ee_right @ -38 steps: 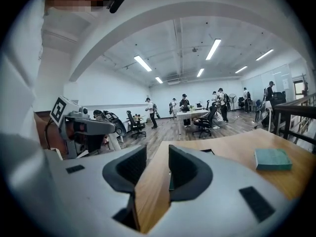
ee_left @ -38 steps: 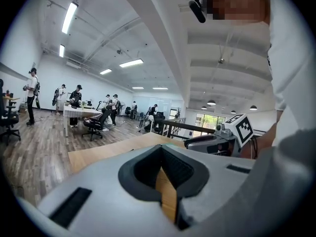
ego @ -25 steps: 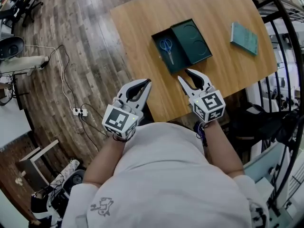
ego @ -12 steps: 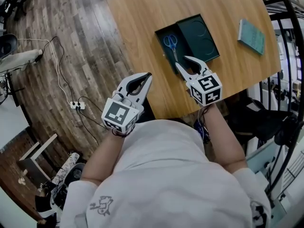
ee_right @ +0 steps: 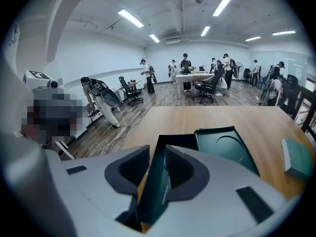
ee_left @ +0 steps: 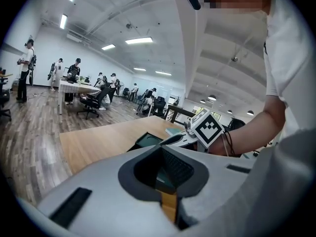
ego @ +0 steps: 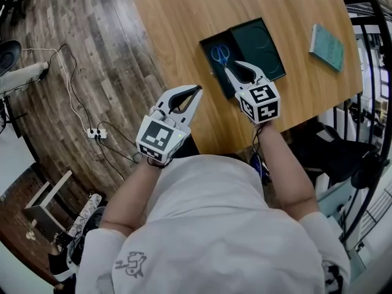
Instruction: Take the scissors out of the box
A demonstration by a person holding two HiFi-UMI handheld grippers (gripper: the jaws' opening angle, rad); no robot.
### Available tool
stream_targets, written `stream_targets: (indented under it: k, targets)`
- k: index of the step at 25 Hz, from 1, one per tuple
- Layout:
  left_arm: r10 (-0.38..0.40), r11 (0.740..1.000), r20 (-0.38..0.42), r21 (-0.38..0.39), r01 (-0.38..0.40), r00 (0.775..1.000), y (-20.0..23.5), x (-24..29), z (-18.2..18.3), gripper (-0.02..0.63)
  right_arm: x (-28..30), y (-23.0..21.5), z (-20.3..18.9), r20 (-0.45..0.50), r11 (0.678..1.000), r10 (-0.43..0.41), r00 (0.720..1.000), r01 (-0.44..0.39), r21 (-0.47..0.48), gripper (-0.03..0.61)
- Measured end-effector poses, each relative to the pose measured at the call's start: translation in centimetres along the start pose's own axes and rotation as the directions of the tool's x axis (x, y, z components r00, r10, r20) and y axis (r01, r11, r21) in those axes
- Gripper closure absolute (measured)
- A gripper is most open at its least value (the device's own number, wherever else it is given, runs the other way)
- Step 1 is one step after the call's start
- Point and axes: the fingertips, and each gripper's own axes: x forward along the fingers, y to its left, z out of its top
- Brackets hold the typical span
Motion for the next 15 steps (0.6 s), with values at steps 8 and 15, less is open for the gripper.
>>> stream_targets:
  k: [8,15]
  targets:
    - [-0.017,1.0,-0.038,-0.008,0.017,0.999,2.1,3.0,-1.2,0.609,5.0,-1.7,-2.4,-0.093,0.998,0.016,0.996,-0.011,0.056,0.469]
    - [-0.014,1.0,-0.069,-0.018,0.013,0.998,3.7,4.9,-2.8,0.609,8.6,-3.7,-5.0,-0.212,0.994,-0.059,0.975,0.077,0.078,0.458]
